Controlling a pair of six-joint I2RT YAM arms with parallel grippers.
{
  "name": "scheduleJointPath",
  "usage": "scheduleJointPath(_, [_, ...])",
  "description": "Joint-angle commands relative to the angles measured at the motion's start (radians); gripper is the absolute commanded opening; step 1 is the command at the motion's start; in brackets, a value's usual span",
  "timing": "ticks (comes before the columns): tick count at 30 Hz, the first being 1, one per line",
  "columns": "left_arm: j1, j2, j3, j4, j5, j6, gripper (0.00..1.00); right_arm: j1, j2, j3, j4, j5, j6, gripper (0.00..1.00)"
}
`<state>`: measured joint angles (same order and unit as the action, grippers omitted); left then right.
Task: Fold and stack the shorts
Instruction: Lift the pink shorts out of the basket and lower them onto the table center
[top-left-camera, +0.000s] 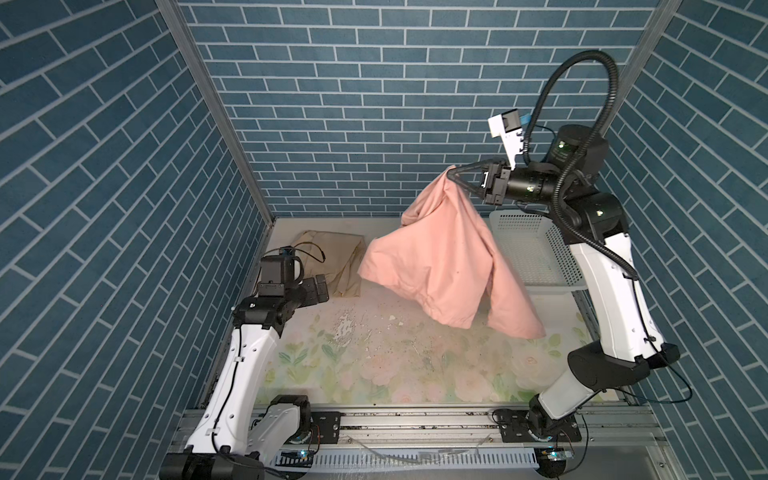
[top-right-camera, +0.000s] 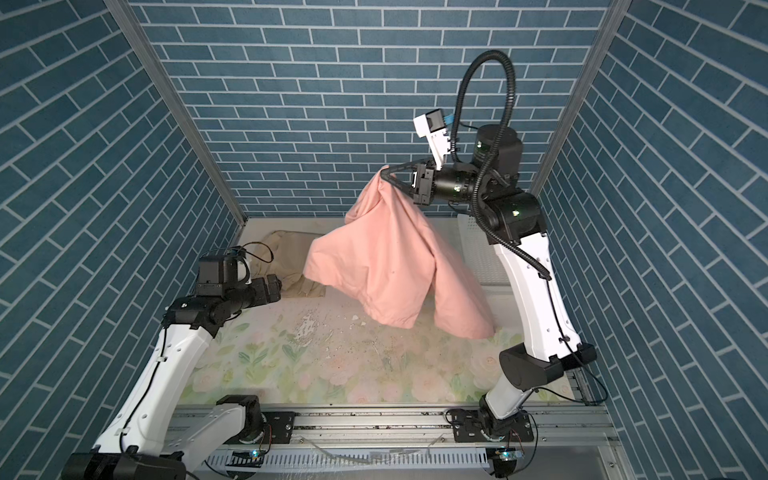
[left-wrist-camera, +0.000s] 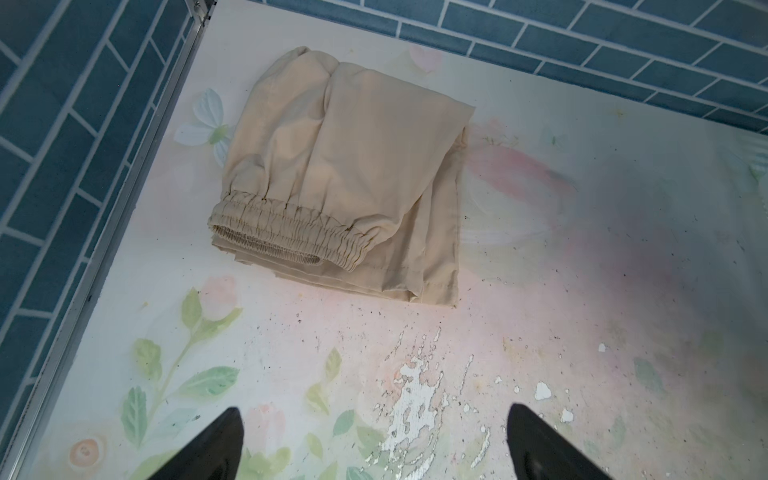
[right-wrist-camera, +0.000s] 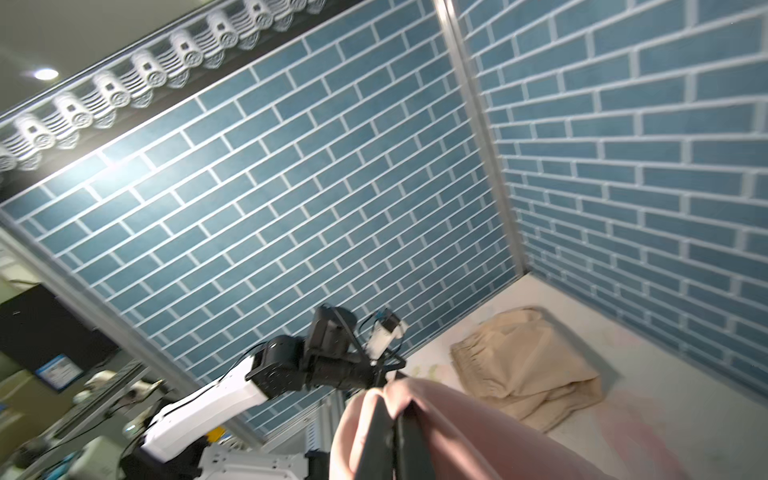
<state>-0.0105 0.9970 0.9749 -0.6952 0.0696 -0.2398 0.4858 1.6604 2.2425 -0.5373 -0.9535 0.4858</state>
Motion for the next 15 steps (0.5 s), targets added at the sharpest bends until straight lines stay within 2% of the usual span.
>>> scheduleJointPath(1, [0.027, 0.008, -0.009, -0.021, 0.001, -0.015, 1.00, 0.022, -0.004, -0.080, 0.209, -0.119, 0.126, 0.00])
scheduleJointPath(5, [0.027, 0.014, -0.002, -0.029, -0.023, -0.007, 1.00, 0.006, -0.055, -0.263, 0.236, -0.123, 0.037, 0.00])
scheduleJointPath(9, [0.027, 0.054, 0.012, -0.026, -0.040, -0.005, 1.00, -0.068, -0.091, -0.478, 0.260, -0.081, -0.003, 0.00])
scheduleJointPath(12, [0.028, 0.116, 0.047, -0.005, -0.032, -0.007, 1.00, -0.130, -0.140, -0.647, 0.295, 0.006, -0.046, 0.00])
scheduleJointPath(15, [0.027, 0.204, 0.087, 0.055, 0.035, 0.000, 0.99, -0.159, -0.175, -0.740, 0.209, 0.111, -0.168, 0.00])
